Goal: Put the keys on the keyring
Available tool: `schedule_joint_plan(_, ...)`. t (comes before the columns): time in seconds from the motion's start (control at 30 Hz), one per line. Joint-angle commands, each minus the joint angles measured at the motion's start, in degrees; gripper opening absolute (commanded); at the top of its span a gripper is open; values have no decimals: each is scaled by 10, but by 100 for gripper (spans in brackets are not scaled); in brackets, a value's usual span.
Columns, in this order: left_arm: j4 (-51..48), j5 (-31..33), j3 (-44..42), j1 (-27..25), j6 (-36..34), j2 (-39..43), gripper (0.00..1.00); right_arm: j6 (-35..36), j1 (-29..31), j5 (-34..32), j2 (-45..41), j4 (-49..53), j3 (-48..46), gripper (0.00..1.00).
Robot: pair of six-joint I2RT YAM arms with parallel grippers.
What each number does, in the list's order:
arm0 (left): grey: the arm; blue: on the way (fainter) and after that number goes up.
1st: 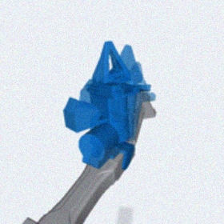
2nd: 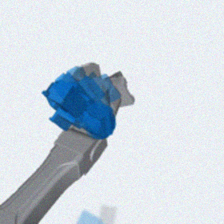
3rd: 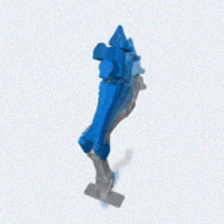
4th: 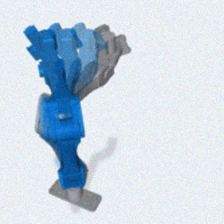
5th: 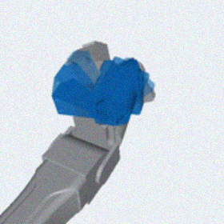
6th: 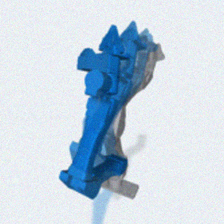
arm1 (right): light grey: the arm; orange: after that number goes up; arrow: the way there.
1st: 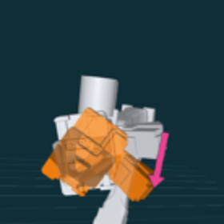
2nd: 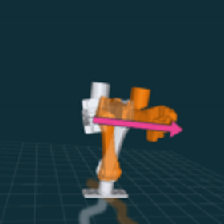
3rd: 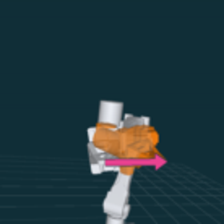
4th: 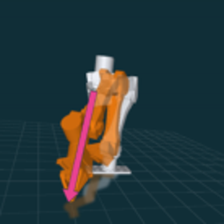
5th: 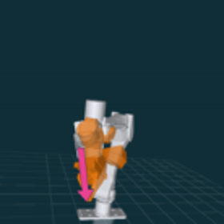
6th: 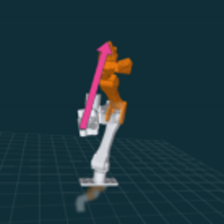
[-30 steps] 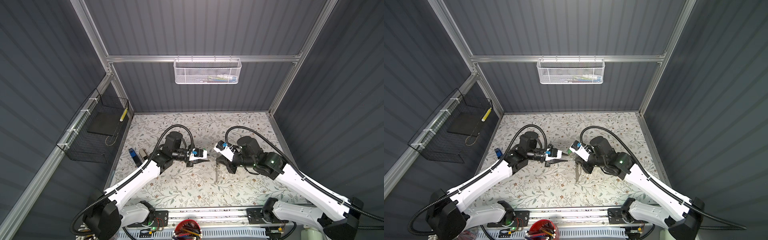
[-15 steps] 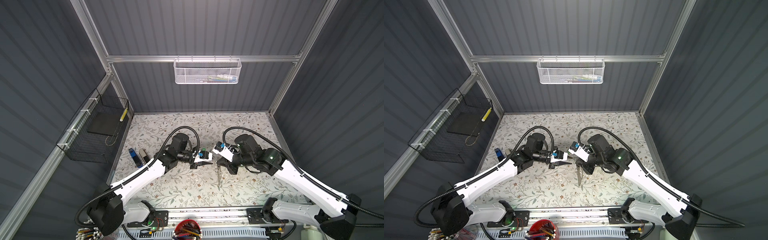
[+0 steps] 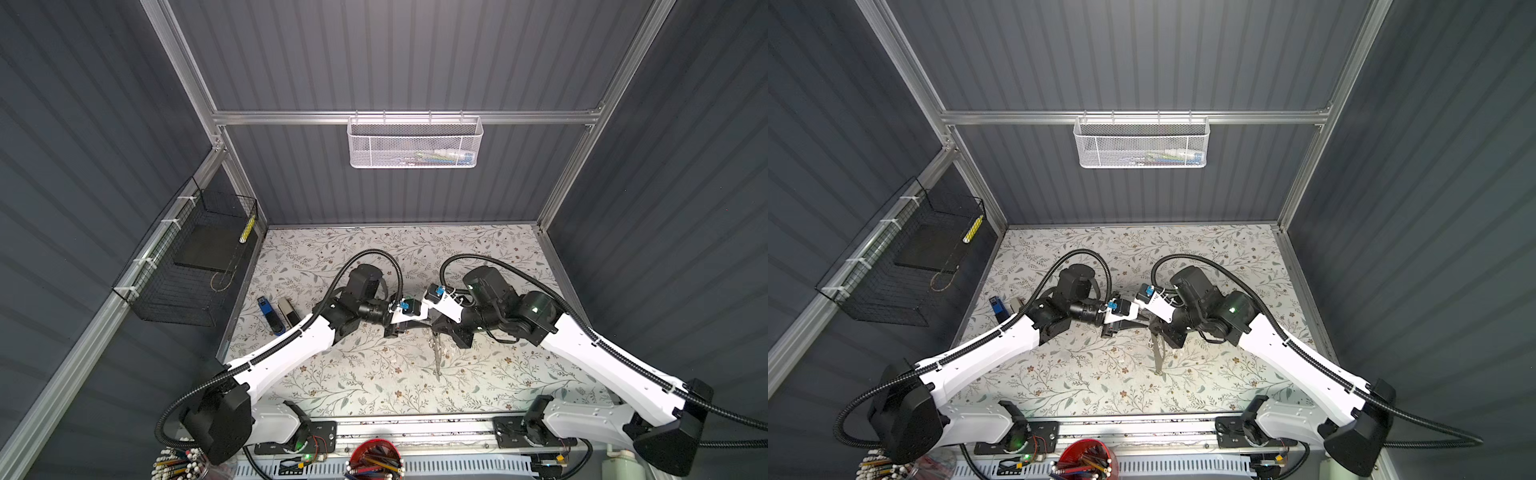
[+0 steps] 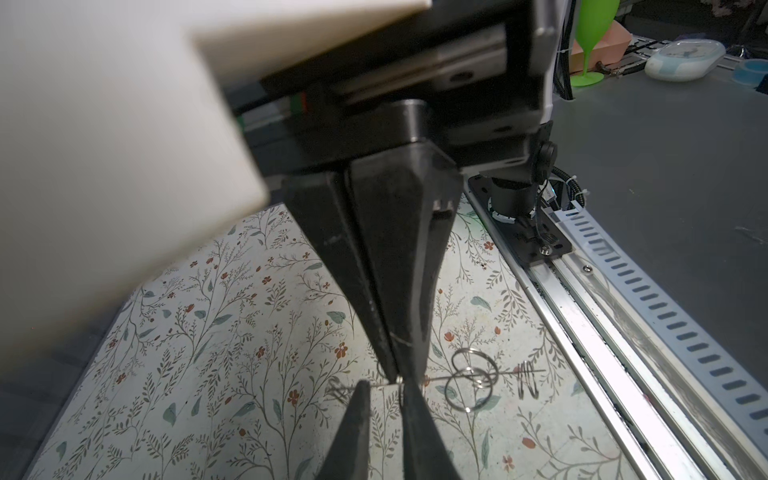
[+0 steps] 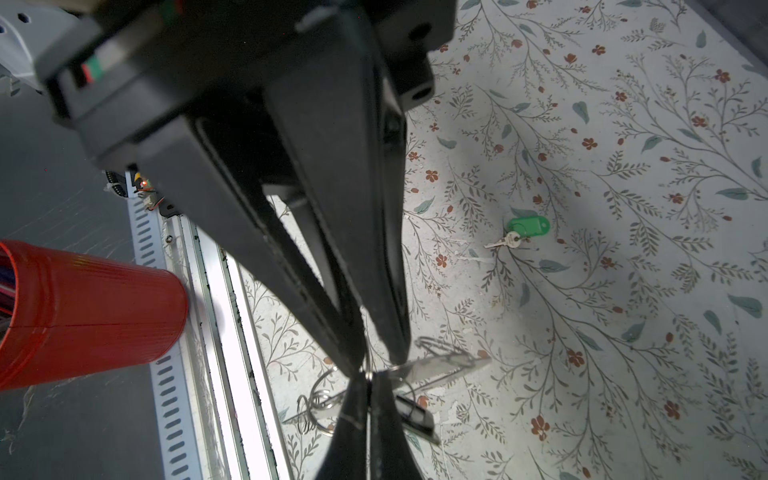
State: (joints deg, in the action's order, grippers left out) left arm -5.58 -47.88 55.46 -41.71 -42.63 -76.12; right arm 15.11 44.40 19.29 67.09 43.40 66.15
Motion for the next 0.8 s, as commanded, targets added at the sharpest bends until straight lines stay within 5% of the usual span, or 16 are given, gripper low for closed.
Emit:
schedule_joint_plan(0.0,-31,-10,20,-5,-3,-11,17,9,-1,6,-6,1,18,0)
schedule_joint_plan(0.4,-47,-6,34,-5,1,-28,16,7,-1,-26,-10,-12,18,0)
schedule_joint_plan(0.7,-49,-31,39,-5,9,-35,0,11,-1,-33,-26,-57,-4,0)
schedule_joint_plan(0.77,-42,-36,37,-5,18,-37,0,13,0,-35,-26,-62,-9,9)
